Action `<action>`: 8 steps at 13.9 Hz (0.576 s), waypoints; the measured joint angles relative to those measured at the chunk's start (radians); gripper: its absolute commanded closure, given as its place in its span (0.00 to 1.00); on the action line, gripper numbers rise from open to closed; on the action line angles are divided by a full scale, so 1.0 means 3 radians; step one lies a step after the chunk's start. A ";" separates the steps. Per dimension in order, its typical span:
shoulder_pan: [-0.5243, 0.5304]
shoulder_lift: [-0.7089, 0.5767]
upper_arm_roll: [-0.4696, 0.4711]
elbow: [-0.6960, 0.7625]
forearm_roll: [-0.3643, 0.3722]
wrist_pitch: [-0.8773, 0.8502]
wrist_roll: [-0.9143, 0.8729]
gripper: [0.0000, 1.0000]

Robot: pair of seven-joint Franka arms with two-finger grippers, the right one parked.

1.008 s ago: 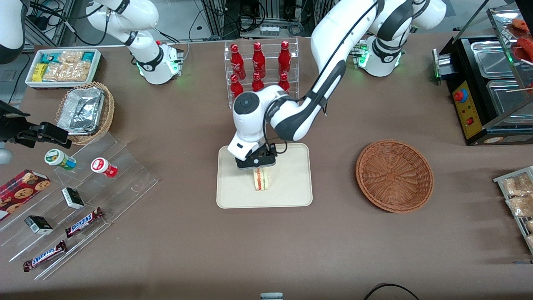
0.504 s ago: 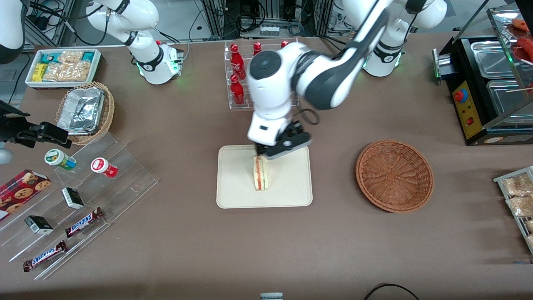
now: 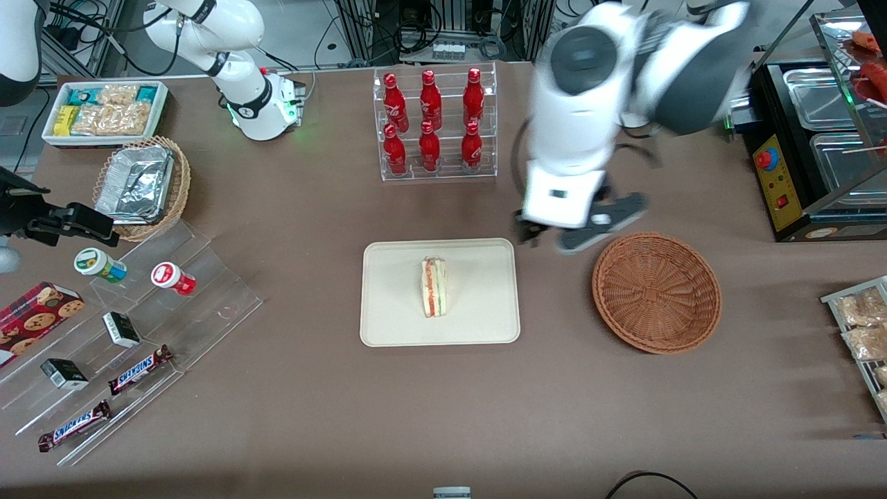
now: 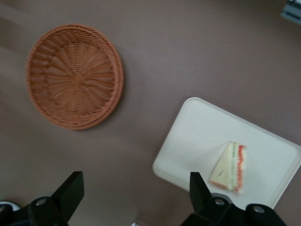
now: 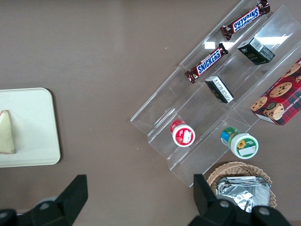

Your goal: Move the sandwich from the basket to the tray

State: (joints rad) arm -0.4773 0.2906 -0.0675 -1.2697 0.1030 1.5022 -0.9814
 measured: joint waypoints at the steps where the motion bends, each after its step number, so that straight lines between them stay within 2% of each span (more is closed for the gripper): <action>1: 0.0138 -0.0097 0.0002 -0.0013 -0.0055 -0.0126 0.0227 0.01; 8: 0.1026 -0.0712 0.0012 -0.0385 -0.0166 -0.0460 0.1805 0.01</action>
State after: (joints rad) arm -0.1695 0.0770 -0.0638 -1.3853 0.0532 1.3642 -0.4399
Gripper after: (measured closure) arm 0.004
